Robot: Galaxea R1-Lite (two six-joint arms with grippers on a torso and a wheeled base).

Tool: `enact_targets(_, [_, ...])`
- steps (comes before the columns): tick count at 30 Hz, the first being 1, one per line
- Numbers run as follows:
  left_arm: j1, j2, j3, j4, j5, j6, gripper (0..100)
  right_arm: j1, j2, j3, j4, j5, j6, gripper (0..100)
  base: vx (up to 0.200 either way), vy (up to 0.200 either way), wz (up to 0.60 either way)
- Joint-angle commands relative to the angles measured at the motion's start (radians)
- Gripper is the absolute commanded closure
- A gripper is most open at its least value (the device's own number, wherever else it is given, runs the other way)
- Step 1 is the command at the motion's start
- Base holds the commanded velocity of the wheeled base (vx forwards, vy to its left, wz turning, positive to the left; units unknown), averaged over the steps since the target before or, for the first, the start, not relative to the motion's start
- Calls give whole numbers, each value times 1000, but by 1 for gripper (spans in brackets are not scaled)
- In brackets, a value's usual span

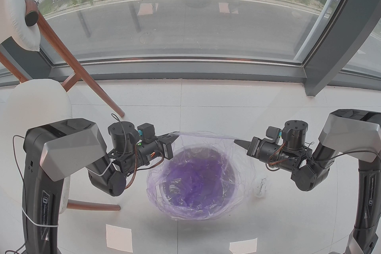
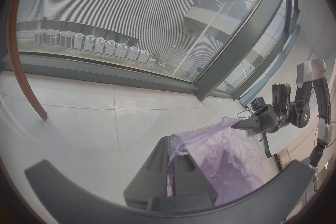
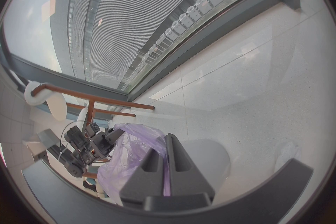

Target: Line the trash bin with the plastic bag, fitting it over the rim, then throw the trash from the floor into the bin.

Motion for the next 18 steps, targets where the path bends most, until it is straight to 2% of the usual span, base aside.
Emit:
enact_targets(1, [3, 25, -48, 2, 9, -22, 100, -10, 29, -35, 0, -1, 29, 100, 0, 0, 0])
enact_targets(18, [14, 92, -117, 18, 3, -20, 100, -10, 111, -72, 5, -2, 7, 100, 0, 0, 0])
